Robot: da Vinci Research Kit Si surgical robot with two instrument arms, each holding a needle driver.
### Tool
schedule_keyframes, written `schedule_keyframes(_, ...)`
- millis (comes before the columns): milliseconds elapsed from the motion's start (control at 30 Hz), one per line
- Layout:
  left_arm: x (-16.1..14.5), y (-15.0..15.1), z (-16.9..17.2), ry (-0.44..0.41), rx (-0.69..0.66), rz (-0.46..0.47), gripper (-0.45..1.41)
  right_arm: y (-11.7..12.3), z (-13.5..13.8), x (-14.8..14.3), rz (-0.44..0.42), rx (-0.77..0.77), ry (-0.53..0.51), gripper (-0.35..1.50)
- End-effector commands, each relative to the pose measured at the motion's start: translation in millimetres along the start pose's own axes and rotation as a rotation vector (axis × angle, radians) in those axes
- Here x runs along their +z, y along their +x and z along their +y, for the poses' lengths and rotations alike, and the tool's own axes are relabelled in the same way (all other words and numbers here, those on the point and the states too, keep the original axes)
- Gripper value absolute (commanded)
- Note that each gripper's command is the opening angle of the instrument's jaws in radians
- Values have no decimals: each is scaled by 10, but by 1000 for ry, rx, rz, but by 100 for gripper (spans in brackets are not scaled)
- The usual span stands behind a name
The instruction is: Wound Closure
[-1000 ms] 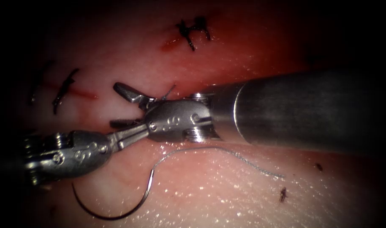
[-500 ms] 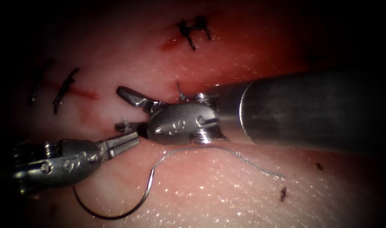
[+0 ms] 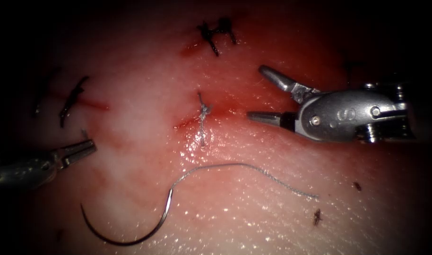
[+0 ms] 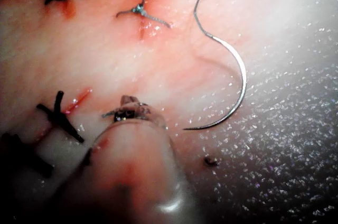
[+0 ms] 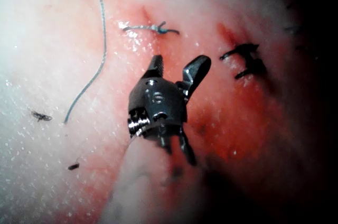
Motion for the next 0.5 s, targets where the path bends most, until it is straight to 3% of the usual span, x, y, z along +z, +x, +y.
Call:
schedule_keyframes(33, 12, -8, 7, -12, -13, -19, -37, -11, 3, -2, -12, -3, -19, 148)
schedule_keyframes(67, 12, -8, 7, -12, -13, -19, -37, -11, 3, -2, -12, -3, -19, 148)
schedule_keyframes(200, 25, -27, 6, -40, -83, -76, 51, -21, 12, -7, -61, 15, -47, 148)
schedule_keyframes(267, 25, -33, 5, -44, -80, -83, 74, -24, 13, -8, -84, 20, -64, 148)
schedule_keyframes(367, 16, -46, 7, -65, -89, -116, 94, -25, 13, -8, -104, 25, -80, 148)
schedule_keyframes(500, -4, -59, 5, -97, -99, -156, 94, -24, 12, -8, -108, 23, -82, 148)
